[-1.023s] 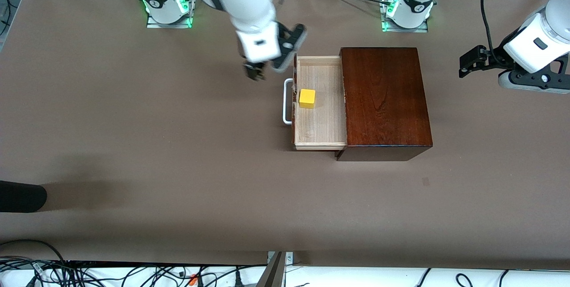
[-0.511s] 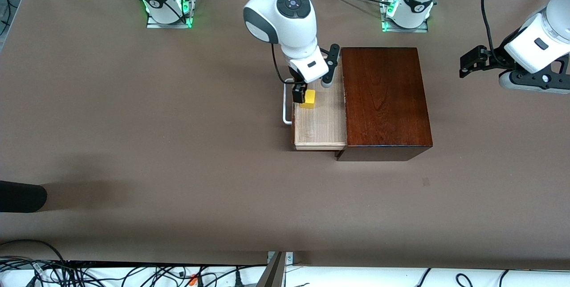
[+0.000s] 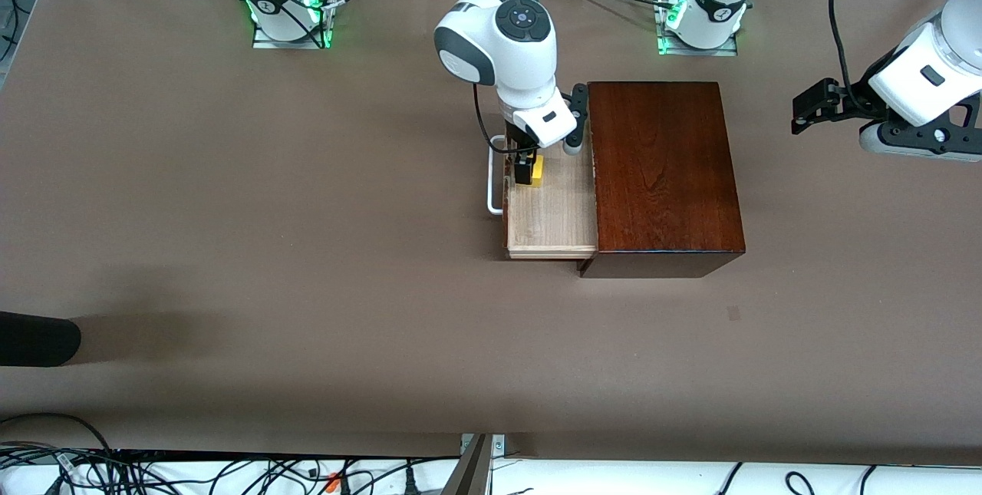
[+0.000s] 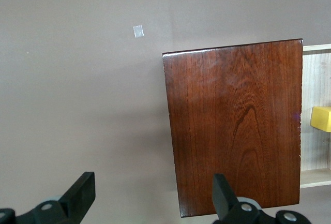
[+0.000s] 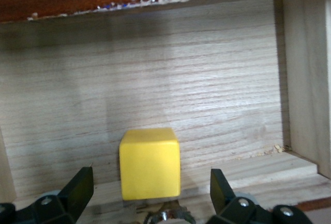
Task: Open drawer, take yellow block, close drawer
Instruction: 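Lower the right gripper and grasp the yellow cube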
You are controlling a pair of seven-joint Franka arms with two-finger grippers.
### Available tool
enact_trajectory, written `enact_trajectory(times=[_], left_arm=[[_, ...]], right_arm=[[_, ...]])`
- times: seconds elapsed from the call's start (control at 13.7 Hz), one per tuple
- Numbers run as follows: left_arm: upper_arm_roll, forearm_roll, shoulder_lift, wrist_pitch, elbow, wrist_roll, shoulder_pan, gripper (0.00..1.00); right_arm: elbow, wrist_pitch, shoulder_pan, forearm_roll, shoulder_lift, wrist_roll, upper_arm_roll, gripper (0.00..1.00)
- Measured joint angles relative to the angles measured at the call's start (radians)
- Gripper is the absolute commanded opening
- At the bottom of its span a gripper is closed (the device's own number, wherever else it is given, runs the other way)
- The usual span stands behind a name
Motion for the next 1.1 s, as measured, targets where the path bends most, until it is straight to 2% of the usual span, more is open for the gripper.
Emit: enact_trajectory(times=[0.29, 0.37, 0.51, 0.58, 0.66, 0.73, 0.8, 1.1], left_arm=[[0.0, 0.0, 0.0, 0.0, 0.0, 0.0, 0.0, 1.0], [0.0, 0.0, 0.0, 0.0, 0.0, 0.0, 0.0, 1.0], [0.0, 0.0, 0.0, 0.0, 0.0, 0.0, 0.0, 1.0], [0.0, 0.0, 0.0, 0.0, 0.0, 0.0, 0.0, 1.0], [0.0, 0.0, 0.0, 0.002, 0.0, 0.0, 0.0, 1.0], [0.0, 0.0, 0.0, 0.006, 0.0, 0.0, 0.0, 1.0], [0.0, 0.0, 0.0, 0.008, 0.0, 0.0, 0.0, 1.0], [0.0, 0.0, 0.0, 0.014, 0.0, 0.0, 0.0, 1.0]], right_arm=[[0.0, 0.0, 0.007, -0.024, 0.023, 0.0, 0.0, 1.0], [0.0, 0.0, 0.007, -0.028, 0.03, 0.0, -0.001, 0.94], [0.0, 0.0, 0.007, -0.032, 0.037, 0.0, -0.003, 0.59], [0.0, 0.0, 0.008, -0.032, 0.037, 0.0, -0.003, 0.29], [0.0, 0.0, 0.009, -0.032, 0.037, 0.0, -0.003, 0.14], [0.0, 0.0, 0.011, -0.032, 0.037, 0.0, -0.003, 0.03], [0.001, 0.0, 0.013, -0.032, 0.037, 0.0, -0.003, 0.0], [0.02, -0.023, 0.014, -0.032, 0.037, 0.0, -0.006, 0.0]])
